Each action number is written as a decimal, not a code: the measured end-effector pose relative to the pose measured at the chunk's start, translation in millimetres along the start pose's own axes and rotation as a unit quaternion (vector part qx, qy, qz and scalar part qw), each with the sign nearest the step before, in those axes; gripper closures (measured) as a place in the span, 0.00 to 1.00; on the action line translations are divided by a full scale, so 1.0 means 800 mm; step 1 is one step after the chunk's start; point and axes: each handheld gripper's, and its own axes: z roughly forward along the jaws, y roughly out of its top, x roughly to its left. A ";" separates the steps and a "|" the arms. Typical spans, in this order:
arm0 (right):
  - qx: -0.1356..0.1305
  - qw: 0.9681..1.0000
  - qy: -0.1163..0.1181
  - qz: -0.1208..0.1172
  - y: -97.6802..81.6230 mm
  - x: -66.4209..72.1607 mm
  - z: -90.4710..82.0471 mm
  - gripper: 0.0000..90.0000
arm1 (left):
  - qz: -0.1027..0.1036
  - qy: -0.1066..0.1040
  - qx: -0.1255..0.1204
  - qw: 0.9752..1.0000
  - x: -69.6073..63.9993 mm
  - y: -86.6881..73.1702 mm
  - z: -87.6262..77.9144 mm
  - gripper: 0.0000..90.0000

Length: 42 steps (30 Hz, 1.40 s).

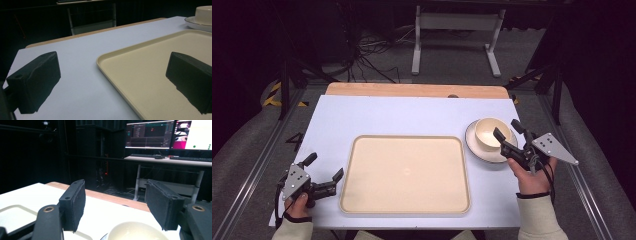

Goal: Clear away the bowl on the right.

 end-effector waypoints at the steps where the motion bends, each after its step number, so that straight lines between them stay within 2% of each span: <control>1: 0.000 1.000 -0.003 0.001 0.002 -0.001 0.000 0.37 | 0.000 0.000 0.000 1.000 0.000 0.000 0.000 0.00; 12: 0.010 1.000 -0.029 -0.003 0.005 -0.009 0.001 0.37 | 0.002 -0.003 0.005 1.000 0.000 0.000 0.001 0.00; 17: 0.026 0.998 -0.059 0.004 0.005 -0.017 0.005 0.38 | 0.000 -0.001 0.006 1.000 0.000 -0.001 0.001 0.00; 19: 0.036 0.997 -0.067 -0.002 0.006 -0.020 0.010 0.38 | 0.002 0.001 0.008 1.000 0.001 0.000 0.001 0.00; 27: 0.069 0.994 -0.081 0.003 0.007 -0.037 0.028 0.37 | 0.001 0.001 0.008 1.000 0.001 -0.001 0.002 0.00; 34: 0.077 0.992 -0.095 -0.004 0.007 -0.054 0.042 0.35 | 0.002 0.002 0.010 1.000 0.001 -0.001 0.003 0.00; 42: 0.092 0.990 -0.107 -0.005 0.006 -0.064 0.055 0.35 | 0.001 0.002 0.010 1.000 0.002 -0.001 0.003 0.00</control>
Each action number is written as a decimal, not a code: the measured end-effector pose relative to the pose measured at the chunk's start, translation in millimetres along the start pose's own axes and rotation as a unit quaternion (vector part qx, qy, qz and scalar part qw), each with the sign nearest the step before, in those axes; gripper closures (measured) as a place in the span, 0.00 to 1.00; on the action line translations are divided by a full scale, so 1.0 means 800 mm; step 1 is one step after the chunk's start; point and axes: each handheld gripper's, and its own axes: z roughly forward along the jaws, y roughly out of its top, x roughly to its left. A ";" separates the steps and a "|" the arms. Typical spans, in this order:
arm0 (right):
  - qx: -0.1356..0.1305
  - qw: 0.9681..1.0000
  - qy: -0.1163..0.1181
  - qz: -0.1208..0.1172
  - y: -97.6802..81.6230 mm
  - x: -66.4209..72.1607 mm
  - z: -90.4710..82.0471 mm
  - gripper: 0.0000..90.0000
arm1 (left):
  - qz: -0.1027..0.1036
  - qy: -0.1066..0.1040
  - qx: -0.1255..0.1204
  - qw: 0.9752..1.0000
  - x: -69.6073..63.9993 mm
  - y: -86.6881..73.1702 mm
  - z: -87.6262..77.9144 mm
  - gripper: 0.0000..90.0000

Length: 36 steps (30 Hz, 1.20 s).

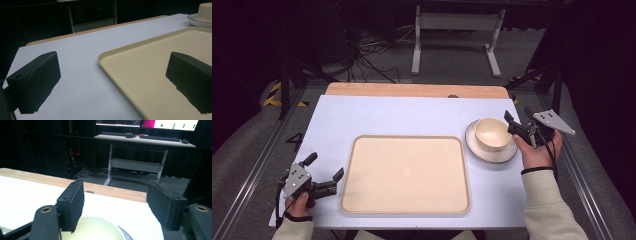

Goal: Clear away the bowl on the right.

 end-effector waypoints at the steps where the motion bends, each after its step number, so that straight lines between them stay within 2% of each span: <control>1: 0.001 1.000 0.000 -0.001 0.000 -0.001 0.002 0.35 | 0.000 0.000 0.000 1.000 0.000 0.000 0.000 0.00; 8: 0.016 1.000 0.002 0.004 -0.005 -0.011 0.012 0.35 | 0.001 0.000 0.000 1.000 0.000 0.000 0.000 0.00; 20: 0.066 0.998 -0.007 0.014 -0.025 -0.025 0.031 0.34 | 0.002 0.001 0.000 1.000 0.000 0.000 0.000 0.00; 25: 0.098 0.995 -0.004 0.020 -0.031 -0.027 0.037 0.38 | 0.002 0.001 0.000 1.000 0.000 0.000 0.000 0.00; 31: 0.145 0.989 0.008 0.027 -0.039 -0.028 0.044 0.43 | 0.002 0.000 0.000 1.000 0.000 0.000 0.000 0.00; 33: 0.150 0.988 0.008 0.028 -0.040 -0.028 0.045 0.44 | 0.002 0.000 0.000 1.000 0.000 0.000 0.000 0.00; 34: 0.164 0.986 0.010 0.029 -0.043 -0.029 0.047 0.45 | 0.002 0.000 0.001 1.000 0.000 0.000 0.000 0.00; 35: 0.164 0.986 0.010 0.029 -0.043 -0.029 0.047 0.45 | 0.002 0.000 0.001 1.000 0.000 0.000 0.000 0.00; 36: 0.175 0.984 0.010 0.029 -0.045 -0.029 0.049 0.45 | 0.003 0.000 0.001 1.000 0.000 0.000 0.001 0.00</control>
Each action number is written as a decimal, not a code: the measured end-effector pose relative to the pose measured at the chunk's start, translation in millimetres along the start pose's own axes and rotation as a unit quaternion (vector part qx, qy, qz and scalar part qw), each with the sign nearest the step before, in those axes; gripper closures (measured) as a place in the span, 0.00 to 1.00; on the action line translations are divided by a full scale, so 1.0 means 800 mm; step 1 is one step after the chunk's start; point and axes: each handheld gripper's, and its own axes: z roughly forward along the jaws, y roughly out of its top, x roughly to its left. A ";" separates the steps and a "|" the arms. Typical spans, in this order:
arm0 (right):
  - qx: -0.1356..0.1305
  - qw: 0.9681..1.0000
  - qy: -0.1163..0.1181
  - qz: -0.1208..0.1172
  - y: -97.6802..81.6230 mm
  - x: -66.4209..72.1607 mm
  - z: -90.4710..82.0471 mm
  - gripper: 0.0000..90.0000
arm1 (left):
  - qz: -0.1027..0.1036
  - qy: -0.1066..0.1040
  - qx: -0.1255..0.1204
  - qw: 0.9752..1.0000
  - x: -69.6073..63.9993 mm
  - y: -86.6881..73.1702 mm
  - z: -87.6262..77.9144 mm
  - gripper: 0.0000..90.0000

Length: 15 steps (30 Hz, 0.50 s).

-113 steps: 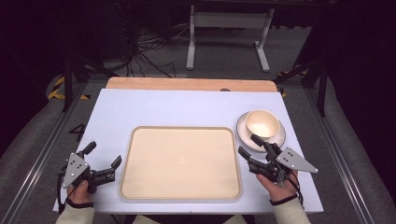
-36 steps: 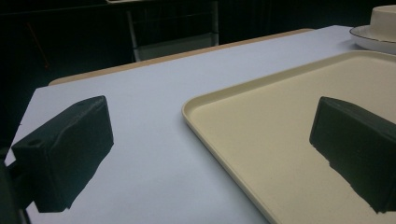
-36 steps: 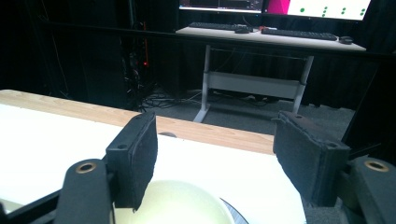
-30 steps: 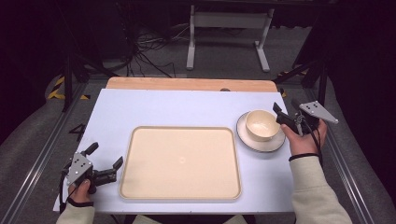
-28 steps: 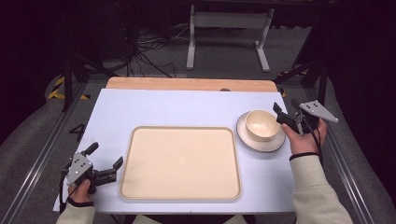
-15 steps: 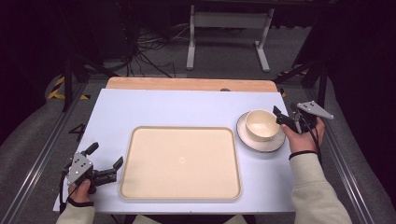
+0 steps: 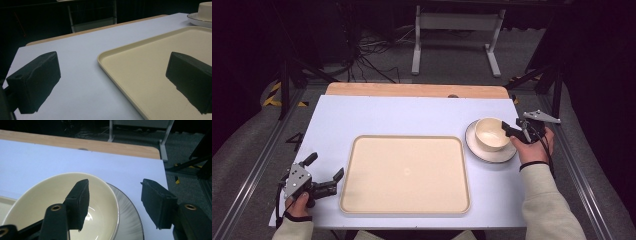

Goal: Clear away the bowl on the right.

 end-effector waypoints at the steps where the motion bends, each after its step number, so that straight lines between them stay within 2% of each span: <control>1: 0.000 1.000 0.000 0.000 0.000 0.000 0.000 0.45 | 0.001 0.000 0.001 1.000 0.000 0.000 0.000 0.00; 5: 0.018 1.000 -0.003 -0.001 -0.003 -0.001 0.005 0.45 | 0.002 -0.001 0.000 1.000 0.000 0.000 0.000 0.00; 15: 0.068 0.998 0.004 0.017 -0.010 -0.003 0.015 0.59 | 0.005 -0.003 0.001 1.000 -0.001 0.001 0.000 0.00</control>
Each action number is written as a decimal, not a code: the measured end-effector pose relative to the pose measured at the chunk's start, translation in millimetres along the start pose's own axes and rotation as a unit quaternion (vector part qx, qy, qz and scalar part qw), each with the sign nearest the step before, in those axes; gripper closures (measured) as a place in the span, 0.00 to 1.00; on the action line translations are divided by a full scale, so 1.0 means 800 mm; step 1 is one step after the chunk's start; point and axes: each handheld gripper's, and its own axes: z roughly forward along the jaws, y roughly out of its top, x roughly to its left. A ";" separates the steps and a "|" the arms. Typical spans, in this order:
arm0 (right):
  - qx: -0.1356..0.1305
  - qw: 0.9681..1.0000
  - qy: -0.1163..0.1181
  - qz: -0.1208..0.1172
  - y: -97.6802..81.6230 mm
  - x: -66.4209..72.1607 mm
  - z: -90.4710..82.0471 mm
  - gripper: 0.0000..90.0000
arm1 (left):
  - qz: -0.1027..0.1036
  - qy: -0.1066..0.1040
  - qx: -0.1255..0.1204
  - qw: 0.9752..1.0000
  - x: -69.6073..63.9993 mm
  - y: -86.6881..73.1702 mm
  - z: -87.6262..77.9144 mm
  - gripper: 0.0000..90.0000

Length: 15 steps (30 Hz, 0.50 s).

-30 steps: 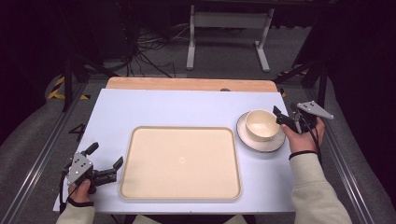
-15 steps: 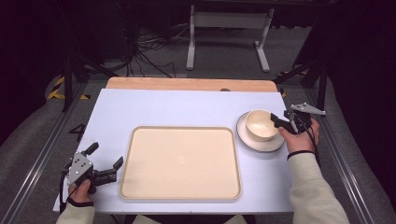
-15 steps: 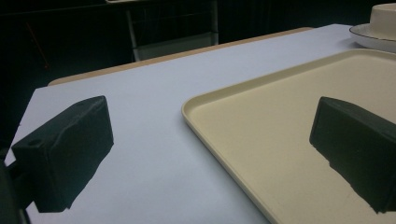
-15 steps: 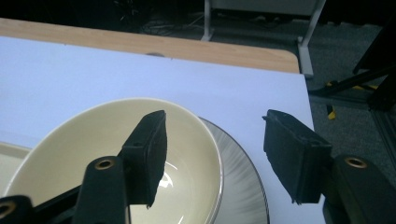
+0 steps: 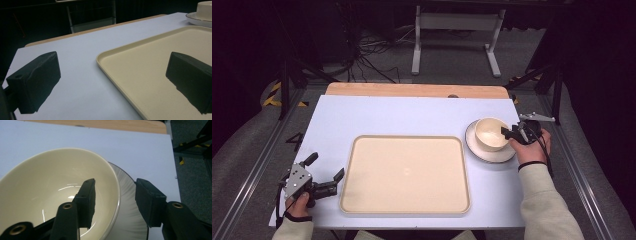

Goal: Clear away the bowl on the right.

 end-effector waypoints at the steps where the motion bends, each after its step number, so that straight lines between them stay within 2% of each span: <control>1: 0.006 1.000 0.001 0.001 -0.001 0.000 0.001 0.60 | 0.000 0.000 0.000 1.000 0.000 0.000 0.000 0.00; 9: 0.040 0.999 0.000 0.006 -0.003 0.001 0.007 0.75 | 0.001 -0.001 -0.002 1.000 0.000 0.000 0.000 0.00; 12: 0.057 0.998 0.011 0.029 -0.004 0.002 0.008 0.84 | 0.001 -0.002 -0.002 1.000 -0.001 0.000 0.000 0.00; 15: 0.059 0.998 0.008 0.031 -0.004 0.003 0.009 0.85 | 0.002 -0.002 -0.002 1.000 -0.001 0.000 0.000 0.00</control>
